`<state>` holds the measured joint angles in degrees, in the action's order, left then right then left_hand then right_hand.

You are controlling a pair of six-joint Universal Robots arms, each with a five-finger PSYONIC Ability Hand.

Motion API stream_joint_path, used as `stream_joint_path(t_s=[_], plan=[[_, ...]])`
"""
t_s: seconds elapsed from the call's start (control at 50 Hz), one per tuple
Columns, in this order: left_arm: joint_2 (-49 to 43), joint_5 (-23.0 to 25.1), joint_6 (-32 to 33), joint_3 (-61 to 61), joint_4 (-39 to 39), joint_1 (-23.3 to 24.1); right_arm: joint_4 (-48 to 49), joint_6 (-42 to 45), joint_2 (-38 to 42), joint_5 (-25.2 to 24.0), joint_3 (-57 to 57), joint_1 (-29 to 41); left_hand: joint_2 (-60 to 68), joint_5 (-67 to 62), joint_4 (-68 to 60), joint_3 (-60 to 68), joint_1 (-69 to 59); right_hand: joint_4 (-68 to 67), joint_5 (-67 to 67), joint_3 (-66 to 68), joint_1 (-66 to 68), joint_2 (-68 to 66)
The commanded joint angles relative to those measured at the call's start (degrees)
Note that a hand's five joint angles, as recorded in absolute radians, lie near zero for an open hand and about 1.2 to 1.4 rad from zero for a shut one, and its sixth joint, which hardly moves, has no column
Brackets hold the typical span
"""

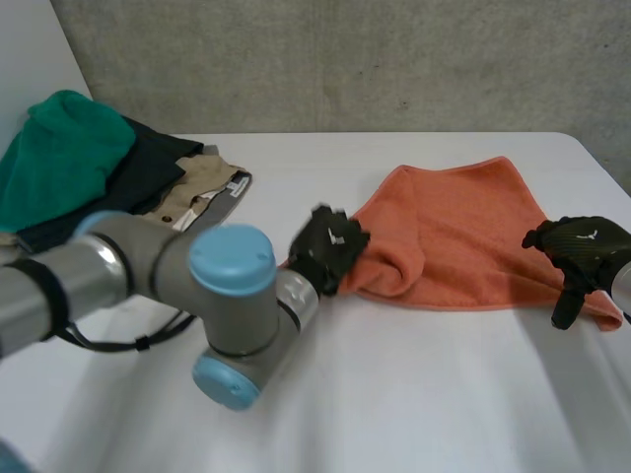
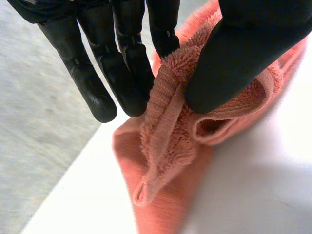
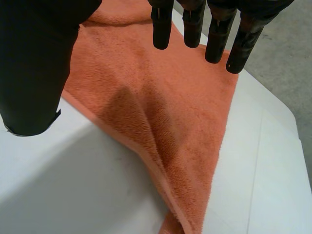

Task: Fold the laundry.

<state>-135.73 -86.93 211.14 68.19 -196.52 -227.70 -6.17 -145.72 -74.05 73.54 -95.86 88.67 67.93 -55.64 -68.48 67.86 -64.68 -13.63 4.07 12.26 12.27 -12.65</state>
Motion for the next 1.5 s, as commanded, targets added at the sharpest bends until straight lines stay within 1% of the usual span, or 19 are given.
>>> stream_joint_path(t_s=[0.02, 0.12, 0.2, 0.3, 0.4, 0.52, 0.62, 0.68, 0.82, 0.92, 0.98, 1.0, 1.02, 1.06, 1.14, 1.22, 1.34, 1.4, 1.5], plan=[[14.3, -3.0, -0.5, 3.4, 0.7, -2.0, -0.8, -2.3, 0.1, 0.3, 1.9, -0.1, 12.1, -14.4, -11.5, 12.1, -15.3, 3.6, -4.1, -2.3, -2.3, 2.7], [24.7, -4.2, -0.5, 7.0, 1.8, -2.7, -1.1, -7.9, 1.0, -0.3, 3.6, 1.8, 12.1, -14.4, -11.5, 12.1, -15.3, 3.6, -4.1, -2.3, -2.3, 2.7], [32.2, -4.4, -0.6, 9.2, 4.0, -3.0, -0.8, -14.0, 2.4, -0.7, 5.2, 6.3, 12.1, -14.4, -11.5, 12.1, -15.3, 3.6, -4.1, -2.3, -2.3, 2.7], [36.6, -4.6, -1.3, 10.2, 5.7, -3.1, -1.1, -21.7, 8.2, -0.6, 7.0, 11.3, 12.1, -14.4, -11.5, 12.1, -15.3, 3.6, -4.1, -2.3, -2.3, 2.7], [37.8, -5.0, -2.7, 10.6, 6.0, -3.1, 0.1, -25.8, 10.2, -0.5, 6.5, 15.9, 12.1, -14.4, -11.5, 12.1, -15.3, 3.6, -4.1, -2.3, -2.3, 2.7], [37.5, -5.8, -2.7, 11.0, 5.9, -3.6, 3.0, -26.1, 10.2, 0.3, 5.8, 16.7, 12.1, -14.4, -11.5, 12.1, -15.3, 3.6, -4.1, -2.3, -2.3, 2.7], [37.5, -5.9, -3.5, 12.1, 7.3, -6.7, 4.1, -25.2, 8.6, 0.9, 4.1, 16.7, 12.1, -14.4, -11.5, 12.1, -15.3, 3.6, -4.1, -2.3, -2.3, 2.7], [38.0, -5.9, -5.2, 11.7, 7.7, -6.4, 5.3, -25.1, 7.3, 2.1, 2.7, 15.9, 12.1, -14.4, -11.5, 12.1, -15.3, 3.6, -4.1, -2.3, -2.3, 2.7], [41.9, -5.8, -9.9, 9.2, 7.9, -7.0, 9.1, -23.6, 11.6, 5.6, 1.1, 15.7, 12.1, -14.4, -11.5, 12.1, -15.3, 3.6, -4.1, -2.3, -2.3, 2.7], [42.7, -5.8, -10.0, 8.5, 7.9, -7.0, 10.5, -21.7, 12.8, 6.2, 1.6, 15.6, 12.1, -14.4, -11.5, 12.1, -15.3, 3.6, -4.1, -2.3, -2.3, 2.7], [42.7, -5.9, -10.1, 8.0, 8.0, -6.9, 11.2, -21.4, 13.5, 6.4, 2.2, 15.7, 12.1, -14.4, -11.5, 12.1, -15.3, -8.7, 8.3, 10.1, 10.0, -9.7], [42.7, -5.9, -10.1, 7.8, 8.0, -7.0, 11.3, -21.4, 13.5, 6.4, 2.3, 15.7, 12.1, -14.4, -11.5, 12.1, -15.3, -17.7, 17.3, 19.1, 19.1, -18.7], [42.7, -5.9, -10.1, 7.8, 8.0, -7.0, 11.3, -21.4, 13.3, 6.4, 2.6, 15.6, 12.1, -14.4, -11.5, 12.1, -15.3, -42.1, 41.7, 43.5, 43.5, -43.1], [42.7, -6.0, -10.1, 7.7, 8.0, -7.1, 11.3, -21.5, 12.8, 6.5, 2.8, 15.6, 12.1, -14.4, -11.5, 12.1, -15.3, -64.6, 64.2, 66.0, 66.0, -65.6], [43.8, -6.4, -10.0, 7.8, 8.1, -7.9, 11.5, -21.4, 10.5, 7.1, 3.5, 13.7, 12.1, -14.4, -11.5, 12.1, -15.3, -66.4, 65.9, 67.7, 67.7, -67.3], [44.2, -6.4, -9.4, 9.6, 8.9, -10.6, 10.2, -18.6, 2.0, 6.5, 4.3, 9.4, 12.1, -14.4, -11.5, 12.1, -15.3, -66.4, 65.9, 67.7, 67.7, -67.3], [43.8, -5.5, -8.9, 15.1, 14.3, -16.8, -1.1, 0.1, -8.5, 4.8, 7.1, 5.5, 12.1, -14.4, -11.5, 12.1, -15.3, -66.4, 65.9, 67.7, 67.7, -67.3], [43.0, -4.5, -8.3, 17.6, 16.8, -17.4, -8.4, 8.8, -11.3, 4.7, 9.5, 5.4, 12.1, -14.4, -11.5, 12.1, -15.3, -66.4, 65.9, 67.7, 67.7, -67.3], [36.7, -1.8, -4.7, 21.8, 19.0, -17.2, -17.3, 17.0, -13.1, 5.0, 10.9, 5.4, 12.1, -14.4, -11.5, 12.1, -15.3, -66.4, 65.9, 67.7, 67.7, -67.3]])
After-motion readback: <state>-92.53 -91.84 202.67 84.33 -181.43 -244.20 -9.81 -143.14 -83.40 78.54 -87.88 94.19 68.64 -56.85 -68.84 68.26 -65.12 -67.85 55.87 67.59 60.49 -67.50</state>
